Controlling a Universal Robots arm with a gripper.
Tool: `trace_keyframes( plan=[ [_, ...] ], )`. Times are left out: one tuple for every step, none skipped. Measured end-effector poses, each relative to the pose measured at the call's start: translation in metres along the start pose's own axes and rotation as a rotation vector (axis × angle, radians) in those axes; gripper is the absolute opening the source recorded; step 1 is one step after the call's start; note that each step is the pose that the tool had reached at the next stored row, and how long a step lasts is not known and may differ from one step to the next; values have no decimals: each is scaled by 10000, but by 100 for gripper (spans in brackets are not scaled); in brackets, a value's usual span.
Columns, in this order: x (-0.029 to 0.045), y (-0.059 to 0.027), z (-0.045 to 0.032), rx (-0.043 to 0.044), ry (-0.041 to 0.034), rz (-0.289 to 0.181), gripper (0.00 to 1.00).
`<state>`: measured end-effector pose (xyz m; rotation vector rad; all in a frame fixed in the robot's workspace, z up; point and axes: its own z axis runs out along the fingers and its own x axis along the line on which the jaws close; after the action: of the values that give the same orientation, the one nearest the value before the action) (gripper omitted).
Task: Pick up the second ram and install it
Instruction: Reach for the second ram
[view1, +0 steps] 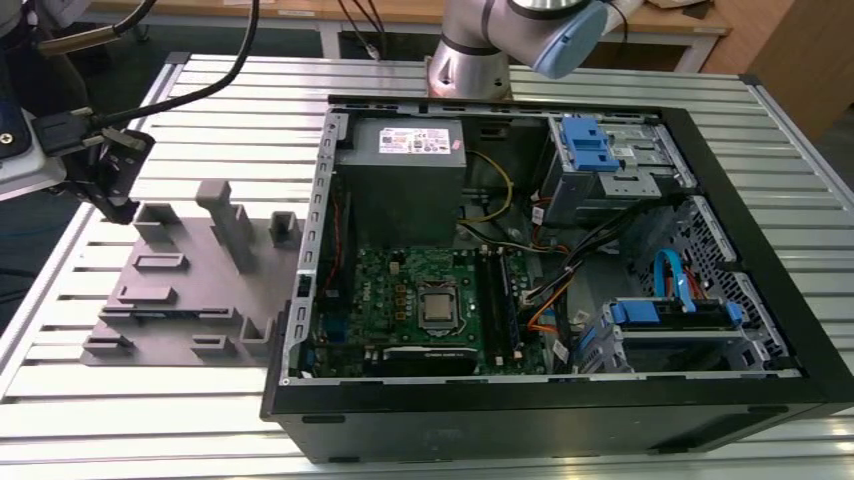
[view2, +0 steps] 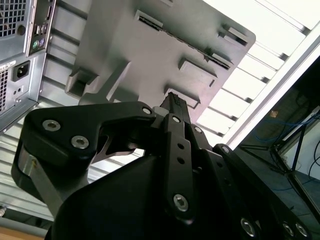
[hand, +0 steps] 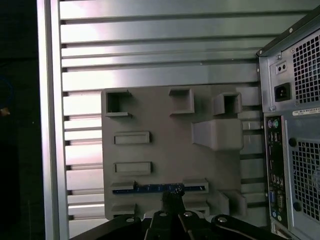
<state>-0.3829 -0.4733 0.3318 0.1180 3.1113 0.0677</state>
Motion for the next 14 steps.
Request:
trace_keyframes(
  plan=[
    [4, -6, 7, 0, 1, 0, 7],
    [8, -12, 16, 1, 1, 0, 7],
    [12, -18, 25, 0, 1, -1, 7],
    [15, -24, 37, -1, -1, 0, 7],
    [18, -30, 48, -1, -1, -1, 7],
    [21, -36, 59, 0, 1, -1, 7],
    [25, -42, 70, 1, 2, 0, 7],
    [29, -49, 82, 2, 2, 0, 7],
    [32, -56, 96, 1, 1, 0, 7],
    [37, -63, 110, 0, 1, 0, 7],
    [40, -71, 125, -1, 0, -1, 7],
    [44, -83, 138, 1, 2, -2, 7],
    [48, -99, 154, 1, 2, -1, 7],
    [51, -120, 170, 0, 0, 0, 7]
  ],
)
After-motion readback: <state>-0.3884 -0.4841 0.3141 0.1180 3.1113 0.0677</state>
